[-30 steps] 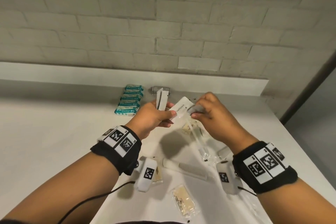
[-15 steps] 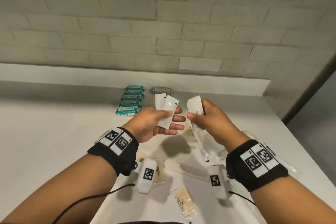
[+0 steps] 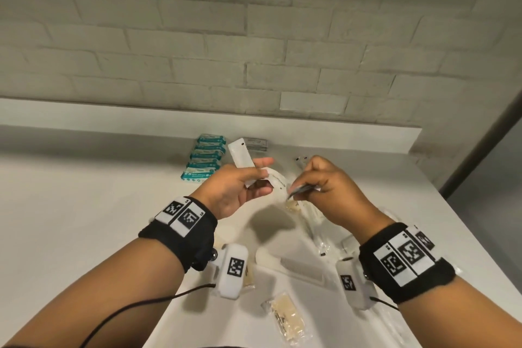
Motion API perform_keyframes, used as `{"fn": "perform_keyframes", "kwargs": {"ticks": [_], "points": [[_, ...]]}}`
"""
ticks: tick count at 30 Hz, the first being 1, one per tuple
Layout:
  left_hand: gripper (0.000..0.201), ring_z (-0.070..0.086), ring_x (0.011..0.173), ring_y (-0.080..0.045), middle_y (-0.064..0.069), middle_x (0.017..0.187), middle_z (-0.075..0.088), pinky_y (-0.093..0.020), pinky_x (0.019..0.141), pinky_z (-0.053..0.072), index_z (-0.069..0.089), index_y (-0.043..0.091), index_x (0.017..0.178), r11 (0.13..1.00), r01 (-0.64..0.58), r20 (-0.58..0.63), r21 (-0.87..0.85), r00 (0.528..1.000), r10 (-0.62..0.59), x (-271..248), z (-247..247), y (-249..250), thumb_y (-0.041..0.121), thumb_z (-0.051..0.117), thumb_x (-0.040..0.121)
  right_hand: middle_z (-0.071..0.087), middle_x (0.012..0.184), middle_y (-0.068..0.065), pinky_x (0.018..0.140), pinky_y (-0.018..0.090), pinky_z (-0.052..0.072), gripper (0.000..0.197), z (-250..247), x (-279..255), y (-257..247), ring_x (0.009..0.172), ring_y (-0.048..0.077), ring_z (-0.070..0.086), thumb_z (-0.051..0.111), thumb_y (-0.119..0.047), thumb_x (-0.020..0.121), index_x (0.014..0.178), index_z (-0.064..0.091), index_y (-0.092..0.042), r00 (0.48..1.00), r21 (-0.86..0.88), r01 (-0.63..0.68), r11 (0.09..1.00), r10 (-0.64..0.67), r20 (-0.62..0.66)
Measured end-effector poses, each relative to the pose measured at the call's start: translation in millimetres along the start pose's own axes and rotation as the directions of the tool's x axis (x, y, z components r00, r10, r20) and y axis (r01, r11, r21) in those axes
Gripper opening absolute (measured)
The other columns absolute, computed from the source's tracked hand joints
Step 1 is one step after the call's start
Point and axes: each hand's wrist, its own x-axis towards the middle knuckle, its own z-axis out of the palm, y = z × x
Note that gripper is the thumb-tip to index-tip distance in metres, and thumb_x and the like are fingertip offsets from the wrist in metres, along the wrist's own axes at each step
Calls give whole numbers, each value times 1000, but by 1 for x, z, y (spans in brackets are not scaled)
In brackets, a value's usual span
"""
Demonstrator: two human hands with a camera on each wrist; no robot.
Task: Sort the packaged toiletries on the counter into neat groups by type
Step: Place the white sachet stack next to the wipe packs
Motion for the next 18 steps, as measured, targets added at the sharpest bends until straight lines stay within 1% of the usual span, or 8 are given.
{"fn": "perform_keyframes", "kwargs": {"ticks": [3, 6, 8, 10, 12, 13, 16, 18], "points": [[37, 65, 81, -23, -14, 97, 66, -22, 64, 59, 66, 15, 110, 995, -62, -23, 79, 998, 64, 1, 1, -2, -12, 55, 87, 51, 84, 0, 75, 18, 53, 34, 4, -6, 6, 83, 21, 61, 71, 11, 75, 80, 76, -22, 999, -84, -6, 996, 10, 45], [40, 66, 86, -25, -18, 107, 65, -25, 69, 59, 65, 21, 109, 972, -132, -93, 195, 984, 152, 4, 2, -6, -11, 59, 85, 52, 90, -6, 80, 21, 46, 30, 0, -5, 0, 87, 12, 58, 66, -4, 85, 80, 63, -33, 991, -48, -130, 990, 131, 10], [40, 65, 92, -28, -24, 114, 63, -29, 74, 59, 66, 25, 106, 957, -148, -119, 251, 976, 182, 6, 2, -8, -8, 62, 84, 57, 86, -8, 73, 19, 47, 24, -5, -2, -7, 74, 3, 58, 58, -9, 93, 83, 56, -31, 977, 96, -211, 973, 213, -17], [39, 65, 91, -28, -23, 111, 64, -29, 74, 59, 67, 25, 106, 955, -150, -93, 258, 979, 179, 6, 5, -11, -8, 64, 84, 61, 81, -9, 68, 19, 49, 17, -4, 2, -16, 68, -2, 59, 55, -12, 95, 91, 54, -29, 965, 158, -262, 952, 258, 49], [36, 66, 86, -26, -18, 105, 68, -28, 72, 59, 66, 17, 110, 968, -162, -9, 191, 986, 167, 4, 13, -12, -8, 62, 85, 66, 91, 1, 72, 35, 55, 15, 4, 5, -22, 76, 9, 63, 55, -17, 95, 107, 51, -24, 943, 127, -322, 938, 306, 128], [33, 67, 86, -26, -17, 104, 69, -29, 73, 59, 66, 12, 113, 971, -169, 27, 167, 986, 167, 4, 16, -12, -7, 61, 86, 66, 98, 6, 69, 42, 56, 24, 10, 6, -24, 76, 17, 65, 56, -18, 95, 116, 47, -22, 930, 132, -354, 926, 334, 154], [21, 66, 81, -26, -18, 98, 68, -32, 71, 59, 64, 6, 113, 973, -160, -2, 167, 987, 162, 3, 19, -10, 14, 54, 96, 60, 103, -2, 51, 33, 52, 41, 21, 5, -21, 71, 20, 63, 57, -19, 93, 128, 38, -29, 918, 111, -387, 915, 371, 139], [42, 58, 63, -18, -6, 74, 57, -26, 55, 53, 64, 9, 102, 979, -96, -83, 179, 990, 112, 2, 12, -8, 46, 45, 97, 61, 94, -1, 52, 29, 47, 30, 22, 4, -14, 70, 17, 59, 58, -21, 92, 118, 43, -26, 912, 68, -403, 912, 395, 113]]}}
